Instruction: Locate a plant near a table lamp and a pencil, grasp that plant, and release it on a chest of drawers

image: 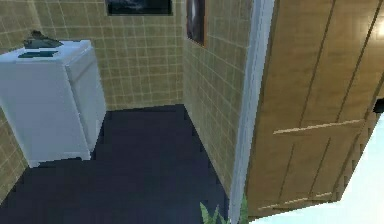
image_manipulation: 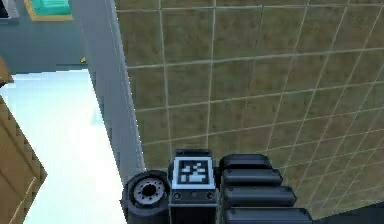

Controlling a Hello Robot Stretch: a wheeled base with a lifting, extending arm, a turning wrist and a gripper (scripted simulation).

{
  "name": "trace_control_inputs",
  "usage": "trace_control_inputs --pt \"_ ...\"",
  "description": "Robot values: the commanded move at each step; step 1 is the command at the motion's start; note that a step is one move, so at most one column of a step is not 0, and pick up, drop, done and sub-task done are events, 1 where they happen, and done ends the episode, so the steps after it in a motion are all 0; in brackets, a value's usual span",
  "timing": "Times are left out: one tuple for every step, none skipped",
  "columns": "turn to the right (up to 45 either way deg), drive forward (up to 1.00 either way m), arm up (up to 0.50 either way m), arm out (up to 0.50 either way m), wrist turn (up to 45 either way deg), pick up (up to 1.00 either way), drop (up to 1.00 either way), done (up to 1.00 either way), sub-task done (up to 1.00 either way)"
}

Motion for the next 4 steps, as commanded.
trace_control_inputs --pt "0.0 0.30 0.00 0.00 0.0 0.00 0.00 0.00 0.00" --pt "45.0 0.00 0.00 0.00 0.0 0.00 0.00 0.00 0.00" --pt "27.0 0.00 0.00 0.00 0.0 0.00 0.00 0.00 0.00" --pt "0.0 0.25 0.00 0.00 0.0 0.00 0.00 0.00 0.00"
